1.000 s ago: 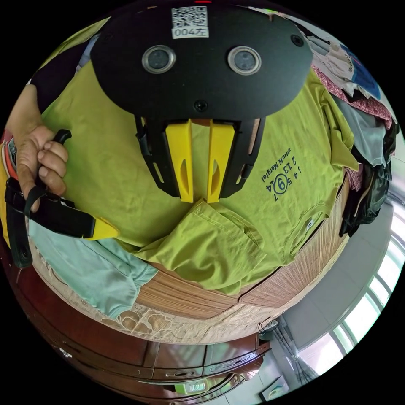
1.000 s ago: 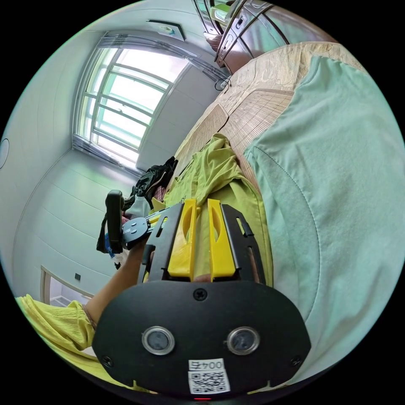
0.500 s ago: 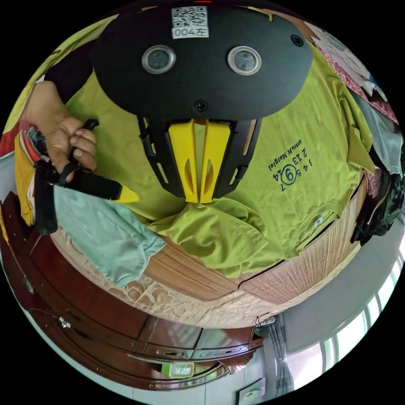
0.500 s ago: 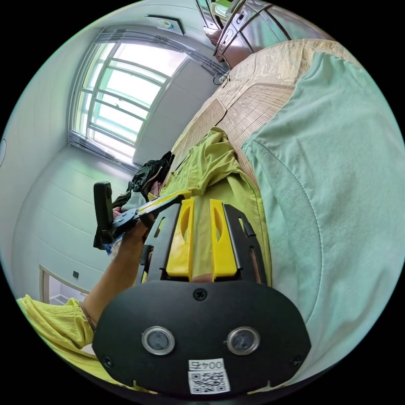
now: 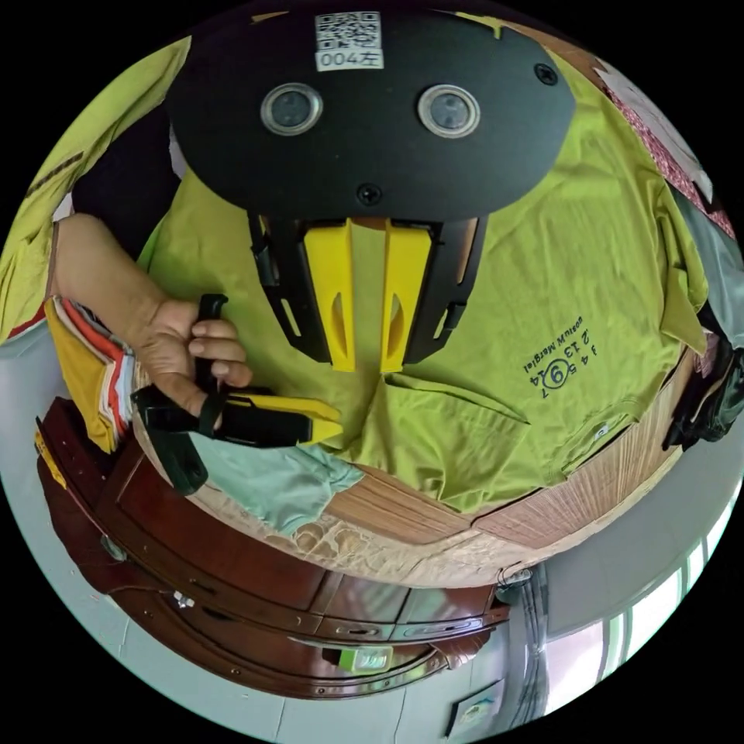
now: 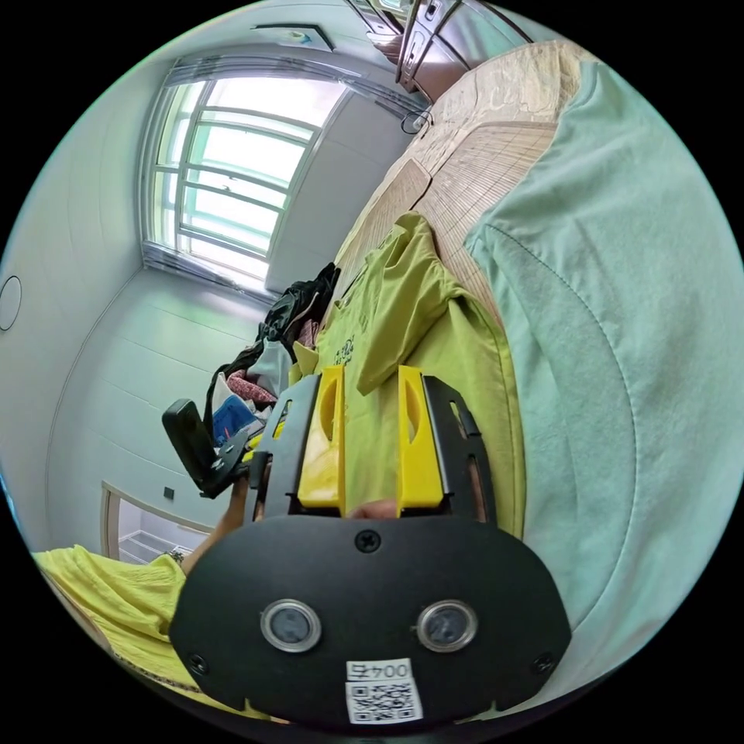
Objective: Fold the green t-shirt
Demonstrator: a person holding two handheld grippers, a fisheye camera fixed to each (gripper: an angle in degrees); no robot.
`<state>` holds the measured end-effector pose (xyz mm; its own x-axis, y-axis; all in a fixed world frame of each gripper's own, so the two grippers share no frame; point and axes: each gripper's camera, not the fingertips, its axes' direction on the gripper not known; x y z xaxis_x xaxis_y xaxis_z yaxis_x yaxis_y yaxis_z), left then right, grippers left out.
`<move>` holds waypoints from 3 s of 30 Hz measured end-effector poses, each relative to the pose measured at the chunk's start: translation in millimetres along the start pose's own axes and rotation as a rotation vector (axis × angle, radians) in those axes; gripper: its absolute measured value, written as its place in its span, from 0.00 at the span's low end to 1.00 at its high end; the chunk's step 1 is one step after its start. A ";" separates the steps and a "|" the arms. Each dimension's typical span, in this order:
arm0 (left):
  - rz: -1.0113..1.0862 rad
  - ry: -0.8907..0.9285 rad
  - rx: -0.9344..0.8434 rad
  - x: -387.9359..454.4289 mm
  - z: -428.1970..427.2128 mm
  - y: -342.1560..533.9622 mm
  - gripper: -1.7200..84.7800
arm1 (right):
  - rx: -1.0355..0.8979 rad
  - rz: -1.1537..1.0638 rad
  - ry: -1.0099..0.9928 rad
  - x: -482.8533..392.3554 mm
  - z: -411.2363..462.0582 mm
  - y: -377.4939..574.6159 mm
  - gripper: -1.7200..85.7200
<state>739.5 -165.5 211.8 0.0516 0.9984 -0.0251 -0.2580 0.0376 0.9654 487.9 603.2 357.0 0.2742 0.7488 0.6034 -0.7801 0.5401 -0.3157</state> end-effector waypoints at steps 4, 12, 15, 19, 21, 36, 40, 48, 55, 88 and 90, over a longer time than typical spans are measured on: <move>-0.151 -0.073 0.024 -72.6 -25.1 -34.8 0.07 | 0.005 0.023 0.000 7.4 -3.2 -2.6 0.14; -0.153 -0.123 -0.031 -199.1 -3.3 -119.5 0.08 | -0.021 -0.003 -0.009 7.9 4.3 -6.2 0.15; -0.155 -0.059 -0.020 -228.4 -2.9 -138.2 0.08 | -0.034 -0.027 -0.003 4.1 11.0 -7.7 0.17; -0.152 0.019 -0.034 -259.0 -4.5 -149.5 0.09 | -0.070 -0.042 -0.017 -2.6 28.2 -8.7 0.17; -0.144 0.042 -0.047 -266.7 -7.0 -151.1 0.10 | -0.076 -0.017 -0.032 -0.3 33.9 -9.5 0.17; -0.187 0.148 -0.023 -304.4 -39.5 -172.2 0.13 | -0.043 0.035 -0.060 13.7 46.2 -18.1 0.16; -0.205 0.152 -0.015 -314.7 -43.8 -176.6 0.14 | -0.087 0.025 -0.029 14.5 54.0 -20.4 0.13; -0.188 0.190 -0.025 -315.7 -45.0 -194.6 0.13 | -0.087 0.043 -0.058 26.1 57.3 -23.7 0.10; -0.199 0.173 -0.037 -310.7 -48.4 -207.6 0.09 | -0.029 0.199 -0.184 65.9 58.2 -20.1 0.06; -0.122 0.212 -0.222 -225.5 -38.5 -232.0 0.13 | 0.042 -0.071 0.364 24.9 102.1 4.9 0.11; -0.112 0.237 -0.210 -215.5 -35.5 -233.2 0.09 | 0.041 -0.079 0.371 23.5 106.9 6.8 0.11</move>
<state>754.3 -387.8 -17.2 -0.1284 0.9688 -0.2118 -0.4576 0.1316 0.8794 429.0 583.4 447.3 0.5136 0.7975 0.3165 -0.7680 0.5918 -0.2449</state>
